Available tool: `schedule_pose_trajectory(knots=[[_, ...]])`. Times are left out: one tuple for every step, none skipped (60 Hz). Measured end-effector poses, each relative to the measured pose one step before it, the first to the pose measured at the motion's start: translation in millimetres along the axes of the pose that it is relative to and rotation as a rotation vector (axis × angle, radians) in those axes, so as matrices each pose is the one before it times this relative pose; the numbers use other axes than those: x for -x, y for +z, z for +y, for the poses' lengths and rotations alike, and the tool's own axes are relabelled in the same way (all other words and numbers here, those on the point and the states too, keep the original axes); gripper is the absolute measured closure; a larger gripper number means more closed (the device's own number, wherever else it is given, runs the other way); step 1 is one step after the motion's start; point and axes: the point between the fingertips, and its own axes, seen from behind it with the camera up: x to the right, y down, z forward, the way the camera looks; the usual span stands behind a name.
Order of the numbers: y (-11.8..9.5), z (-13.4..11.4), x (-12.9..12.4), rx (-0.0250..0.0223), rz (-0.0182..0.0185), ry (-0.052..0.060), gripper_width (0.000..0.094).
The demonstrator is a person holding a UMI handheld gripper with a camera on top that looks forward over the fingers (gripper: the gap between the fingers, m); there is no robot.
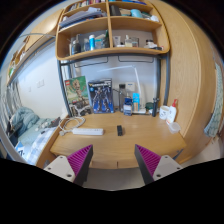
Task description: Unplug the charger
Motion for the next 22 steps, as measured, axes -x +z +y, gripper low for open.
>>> schedule_pose_trajectory(knots=[[-1.35,1.13,-1.34,-0.00060,0.00391,-0.0044,0.0087],[-1.58,0.64,-1.64,-0.00134,0.00472,-0.0050,0.0088],[-1.18,0.66,-1.09,-0.00208,0.00384,-0.0044,0.0088],[-1.34,0.59,-0.87,-0.00132,0.00209,-0.0038,0.0089],[-1.31,0.54,-0.55,-0.00089,-0.00007,-0.0027,0.0090],[-1.15,0.67,-0.09,-0.00274,-0.00066,-0.0026,0.0090],[-1.31,0.03,-0.03,-0.00390,-0.00172,-0.0032,0.0088],[-1.81,0.02,1.33,-0.00305,-0.00122,-0.0024,0.0090],[-0.98,-0.18,0.57,-0.00271,-0.00238,-0.0020,0.0090],[-0.94,0.44,0.41,-0.00164,-0.00108,-0.0017,0.0089],[-1.01,0.42,-0.10,-0.00074,0.00091,-0.0024,0.0090],[-0.20,0.84,-0.53,-0.00153,0.00156,-0.0029,0.0088],[-0.79,0.29,-0.19,-0.00068,0.00086,-0.0024,0.0087],[-0.66,0.32,-0.17,-0.00060,0.00062,-0.0008,0.0091],[-0.65,0.13,-0.04,-0.00121,0.00124,-0.0001,0.0089],[-0.90,-0.23,-0.16,-0.00154,0.00072,0.0013,0.0089],[-0.99,-0.26,0.12,-0.00186,-0.00073,0.0022,0.0086],[-0.53,-0.55,0.46,-0.00203,-0.00150,0.0024,0.0087],[-0.55,-0.28,0.24,-0.00170,-0.00258,0.0018,0.0089],[-0.59,-0.42,0.43,-0.00107,-0.00268,0.0009,0.0091],[-0.32,-0.37,0.30,-0.00052,-0.00246,-0.0005,0.0092],[-0.35,-0.13,0.33,-0.00022,-0.00143,-0.0013,0.0091]])
